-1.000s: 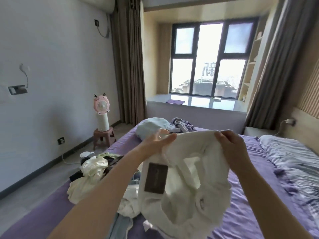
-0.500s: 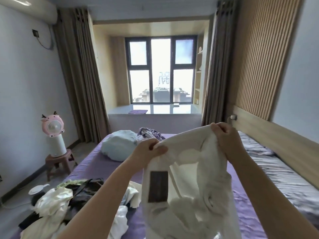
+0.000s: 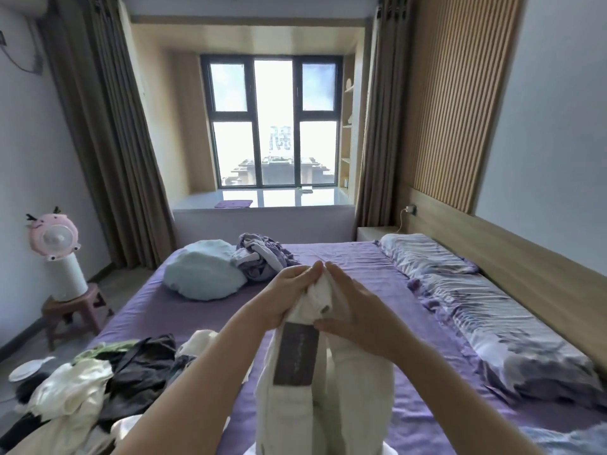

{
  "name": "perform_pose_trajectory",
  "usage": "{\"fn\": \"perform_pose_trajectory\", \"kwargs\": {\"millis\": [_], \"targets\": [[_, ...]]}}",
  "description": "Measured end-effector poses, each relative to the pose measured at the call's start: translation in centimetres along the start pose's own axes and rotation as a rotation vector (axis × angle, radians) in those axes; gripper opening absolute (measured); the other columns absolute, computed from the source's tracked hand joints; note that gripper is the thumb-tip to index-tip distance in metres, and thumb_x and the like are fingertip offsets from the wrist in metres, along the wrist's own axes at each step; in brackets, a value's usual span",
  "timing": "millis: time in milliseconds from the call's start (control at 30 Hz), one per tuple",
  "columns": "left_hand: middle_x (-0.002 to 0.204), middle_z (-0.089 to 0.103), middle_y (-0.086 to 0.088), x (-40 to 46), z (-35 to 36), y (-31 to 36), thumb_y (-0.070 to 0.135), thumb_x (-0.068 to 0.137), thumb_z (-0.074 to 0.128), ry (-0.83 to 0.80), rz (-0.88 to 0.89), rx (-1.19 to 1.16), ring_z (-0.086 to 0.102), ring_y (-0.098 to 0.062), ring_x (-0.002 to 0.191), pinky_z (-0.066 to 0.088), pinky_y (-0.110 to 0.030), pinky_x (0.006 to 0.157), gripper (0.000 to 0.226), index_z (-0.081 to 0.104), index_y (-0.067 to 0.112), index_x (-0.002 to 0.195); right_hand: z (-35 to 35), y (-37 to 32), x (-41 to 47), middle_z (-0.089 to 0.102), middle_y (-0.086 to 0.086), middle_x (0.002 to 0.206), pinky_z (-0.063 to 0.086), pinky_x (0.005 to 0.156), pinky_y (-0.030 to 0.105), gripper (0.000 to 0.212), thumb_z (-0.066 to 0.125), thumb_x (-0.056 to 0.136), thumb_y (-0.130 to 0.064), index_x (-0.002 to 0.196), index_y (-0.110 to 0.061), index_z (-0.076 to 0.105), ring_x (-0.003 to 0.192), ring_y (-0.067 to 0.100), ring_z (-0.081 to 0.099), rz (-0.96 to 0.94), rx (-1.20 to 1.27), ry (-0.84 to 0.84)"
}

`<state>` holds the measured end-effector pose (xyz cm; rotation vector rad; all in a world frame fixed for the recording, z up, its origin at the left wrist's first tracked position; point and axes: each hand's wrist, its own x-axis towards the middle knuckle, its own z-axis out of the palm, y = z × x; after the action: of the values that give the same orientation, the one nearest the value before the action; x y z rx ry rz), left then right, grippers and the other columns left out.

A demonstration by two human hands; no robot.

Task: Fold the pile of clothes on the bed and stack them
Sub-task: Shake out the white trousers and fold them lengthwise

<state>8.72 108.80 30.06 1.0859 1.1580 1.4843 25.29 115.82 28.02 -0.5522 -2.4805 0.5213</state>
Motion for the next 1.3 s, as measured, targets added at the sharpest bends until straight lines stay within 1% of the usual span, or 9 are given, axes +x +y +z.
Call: {"fn": "perform_pose_trajectory", "kwargs": {"millis": [100,267,433,567,700,833,1000,1167,1300], "targets": [[0.084,0.060,-0.013,-1.2,-1.5,0.1,0.040,0.075,0.070,0.042,0.011,0.060,0.057,-0.019,0.073,0.049,-0.028,0.068,0.041,0.063,0.004,0.093,0.2,-0.6,0.0,0.064,-0.008,0.120,0.032,0.076,-0.005,0.051,0.067,0.087,-0.035,0.135,-0.035,0.049,0.106,0.009,0.060,0.027,0.070,0.096],[0.079,0.066,0.001,-3.7,-3.3,-0.3,0.050,0.062,0.075,0.138,0.027,0.131,0.056,-0.017,0.079,0.044,-0.034,0.079,0.035,0.071,0.022,0.083,-0.4,-2.6,1.5,0.068,-0.020,0.085,0.040,0.067,0.002,0.012,0.066,0.088,-0.025,0.090,-0.036,0.069,0.076,-0.012,0.058,0.104,0.351,0.086],[0.100,0.068,-0.002,-7.8,-4.4,-1.8,0.050,0.077,0.061,0.189,0.044,0.254,0.062,-0.012,0.093,0.049,-0.029,0.086,0.046,0.066,0.015,0.106,0.0,-3.7,3.3,0.043,-0.014,0.052,0.031,0.048,0.017,0.041,0.061,0.092,-0.029,0.052,-0.021,0.053,0.049,0.003,0.036,0.187,0.487,0.206],[0.128,0.060,0.002,-11.3,-5.2,-3.7,0.054,0.075,0.073,0.039,-0.012,0.331,0.058,-0.009,0.116,0.050,-0.027,0.094,0.070,0.048,0.028,0.135,-0.2,-3.4,4.1,0.052,0.006,0.064,0.038,0.050,0.019,0.048,0.060,0.092,-0.034,0.072,0.009,0.058,0.056,0.010,0.046,0.309,0.637,0.313],[0.140,0.042,0.013,-12.5,-4.6,-5.1,0.038,0.072,0.081,-0.030,-0.144,0.564,0.047,-0.008,0.125,0.045,-0.033,0.103,0.107,0.008,0.040,0.150,0.2,-2.5,4.2,0.052,-0.009,0.045,0.039,0.044,0.010,0.043,0.060,0.091,-0.038,0.058,-0.010,0.057,0.040,-0.002,0.047,0.440,0.691,0.378],[0.080,0.063,-0.006,-11.5,-3.9,-5.2,0.006,0.090,0.061,0.117,-0.051,0.424,0.058,-0.015,0.069,0.050,-0.022,0.059,0.059,0.036,0.014,0.143,0.4,-0.7,3.2,0.054,-0.005,0.047,0.039,0.042,0.011,0.041,0.061,0.091,-0.037,0.061,-0.009,0.056,0.039,0.000,0.048,0.517,0.737,0.410],[0.083,0.059,-0.013,-9.6,-2.5,-4.8,0.006,0.096,0.052,0.225,-0.023,0.296,0.052,-0.017,0.067,0.045,-0.023,0.058,0.022,0.059,-0.009,0.111,1.0,1.7,0.7,0.066,-0.004,0.054,0.049,0.047,0.016,0.029,0.061,0.092,-0.031,0.073,-0.009,0.066,0.048,0.006,0.061,0.612,0.830,0.330],[0.071,0.067,-0.006,-7.0,-1.3,-4.4,0.007,0.090,0.060,0.106,-0.278,0.116,0.060,-0.014,0.056,0.050,-0.023,0.055,0.008,0.067,0.004,0.091,1.6,3.7,-1.2,0.067,0.005,0.071,0.051,0.051,0.020,0.022,0.060,0.092,-0.024,0.085,-0.004,0.065,0.062,0.018,0.062,0.634,0.806,0.265],[0.068,0.067,-0.003,-4.7,-0.3,-3.7,0.005,0.092,0.054,0.230,-0.239,0.112,0.058,-0.012,0.052,0.048,-0.022,0.053,0.014,0.067,0.010,0.092,2.3,4.2,-2.2,0.054,0.008,0.121,0.049,0.089,0.036,0.058,0.070,0.086,-0.020,0.137,-0.013,0.044,0.107,0.025,0.056,0.547,0.528,0.176]]}}
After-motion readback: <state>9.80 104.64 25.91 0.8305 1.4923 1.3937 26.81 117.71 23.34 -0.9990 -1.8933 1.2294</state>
